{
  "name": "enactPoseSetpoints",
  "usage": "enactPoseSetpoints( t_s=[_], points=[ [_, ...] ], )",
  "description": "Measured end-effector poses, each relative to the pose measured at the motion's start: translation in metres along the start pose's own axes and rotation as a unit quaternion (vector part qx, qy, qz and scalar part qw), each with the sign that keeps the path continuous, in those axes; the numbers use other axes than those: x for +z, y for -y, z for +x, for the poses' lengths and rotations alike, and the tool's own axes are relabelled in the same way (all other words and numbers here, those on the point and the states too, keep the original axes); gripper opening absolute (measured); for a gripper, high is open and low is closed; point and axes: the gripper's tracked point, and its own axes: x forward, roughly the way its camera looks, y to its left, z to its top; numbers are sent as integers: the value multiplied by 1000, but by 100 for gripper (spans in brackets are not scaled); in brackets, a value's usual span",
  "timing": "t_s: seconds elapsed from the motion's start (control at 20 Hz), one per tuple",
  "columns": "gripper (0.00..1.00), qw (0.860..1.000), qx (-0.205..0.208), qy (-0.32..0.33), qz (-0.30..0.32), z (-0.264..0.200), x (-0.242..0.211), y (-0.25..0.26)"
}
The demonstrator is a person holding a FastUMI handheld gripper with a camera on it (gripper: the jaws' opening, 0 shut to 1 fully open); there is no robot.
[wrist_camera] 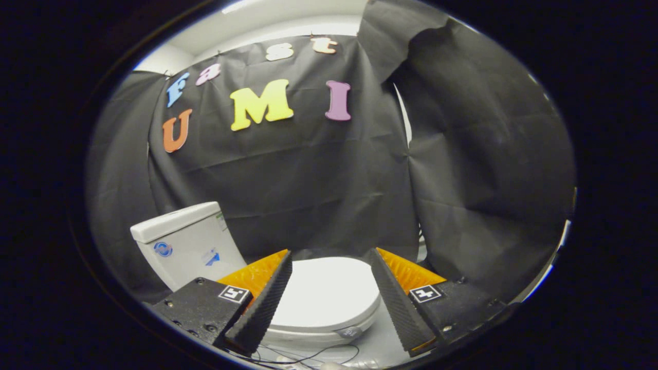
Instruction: Open the toilet lid.
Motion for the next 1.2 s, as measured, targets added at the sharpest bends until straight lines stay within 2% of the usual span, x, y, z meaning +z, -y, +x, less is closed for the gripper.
enactPoseSetpoints(
  t_s=[0.2,0.4,0.65,0.9,1.0,1.2],
  points=[
    [98,998,4,-39,57,21,-29,29],
    [98,987,9,-95,128,38,-76,48],
    [98,966,-2,-144,213,46,-122,68],
    [98,937,-2,-198,287,47,-168,65],
    [97,925,-1,-226,305,46,-190,62],
    [94,911,-8,-255,325,50,-215,63]
  ],
)
